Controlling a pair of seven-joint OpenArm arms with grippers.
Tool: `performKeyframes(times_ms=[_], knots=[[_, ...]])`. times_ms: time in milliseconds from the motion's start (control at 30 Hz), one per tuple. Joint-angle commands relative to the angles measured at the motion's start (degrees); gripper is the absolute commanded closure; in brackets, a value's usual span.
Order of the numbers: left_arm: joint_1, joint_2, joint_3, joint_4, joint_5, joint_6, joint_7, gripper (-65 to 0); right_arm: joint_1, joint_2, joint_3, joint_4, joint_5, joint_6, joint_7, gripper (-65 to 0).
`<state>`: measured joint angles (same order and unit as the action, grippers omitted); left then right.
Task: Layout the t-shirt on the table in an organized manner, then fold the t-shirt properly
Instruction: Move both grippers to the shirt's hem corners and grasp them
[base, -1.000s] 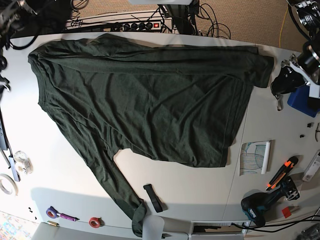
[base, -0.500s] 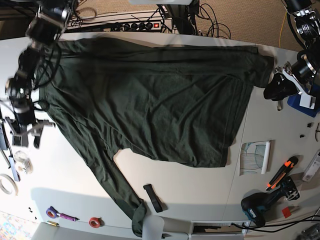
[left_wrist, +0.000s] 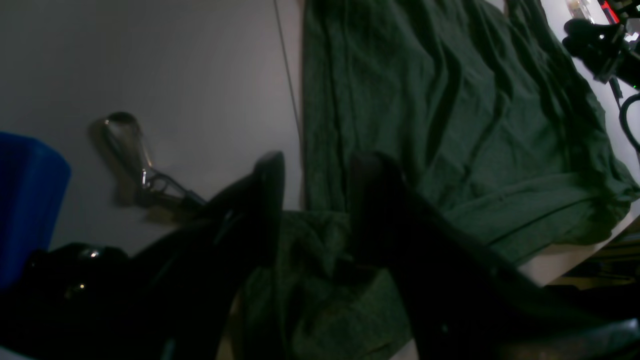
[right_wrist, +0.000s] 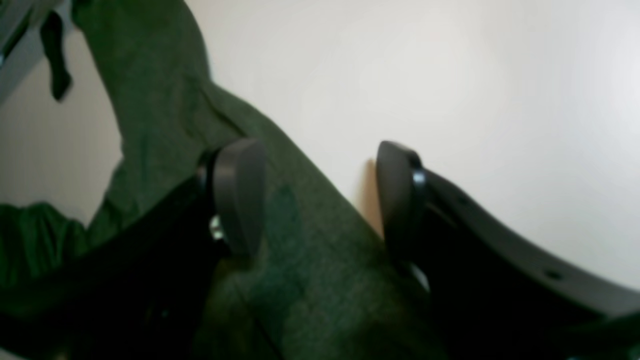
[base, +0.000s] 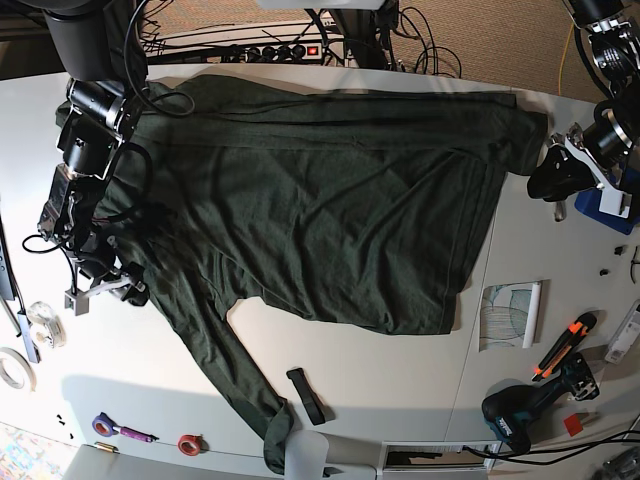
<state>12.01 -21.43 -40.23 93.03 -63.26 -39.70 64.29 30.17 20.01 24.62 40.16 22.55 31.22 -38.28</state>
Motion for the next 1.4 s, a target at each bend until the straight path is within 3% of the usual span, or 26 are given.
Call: performKeyframes(times_ms=[0,267,567,633,767,1033,1200,1367], knots=[[-0.42,-1.14,-0.42,0.90,-1.44,-0.30,-1.25,-23.4,1.90,1.11,0.11,0.92,0.57,0.37,-0.72,-34.8],[-0.44,-1.14,-0.42,0.90,-1.49,-0.30,-1.27,-23.5,0.52,1.09,-0.44,0.92,2.16,0.35,-4.98,-34.8],[-0.44,-1.14,-0.42,0.90,-1.51,-0.30,-1.31,-23.5,-2.71,1.09,-10.12,0.92,2.95,0.13,-3.26,-34.5],[-0.46,-1.14,-0.42,0.90,-1.51,-0.30,-1.31,-23.5,-2.71,1.09,-10.71,0.92,2.93,-0.17,-2.43,-28.0],[-0.92,-1.27,-0.42,0.90,-1.49,-0.30,-2.25,-23.5,-2.71,1.09,-10.64,0.92,2.95,-0.15,-0.13,0.0],[-7.50,-2.67,-0.39,0.90,0.17,-0.09,-3.98,-23.4,-2.71,1.09,-10.64,0.92,2.93,-0.15,2.78,0.0],[-13.14,-4.04,2.67,0.57,7.28,9.16,-8.07,-23.5,-2.69,1.14,-10.64,0.92,2.89,-0.15,3.26,0.0],[-20.59,-5.07,13.42,-2.58,13.22,11.65,-9.70,-23.5,-2.69,1.09,-10.67,0.92,2.91,-0.15,3.43,0.0]])
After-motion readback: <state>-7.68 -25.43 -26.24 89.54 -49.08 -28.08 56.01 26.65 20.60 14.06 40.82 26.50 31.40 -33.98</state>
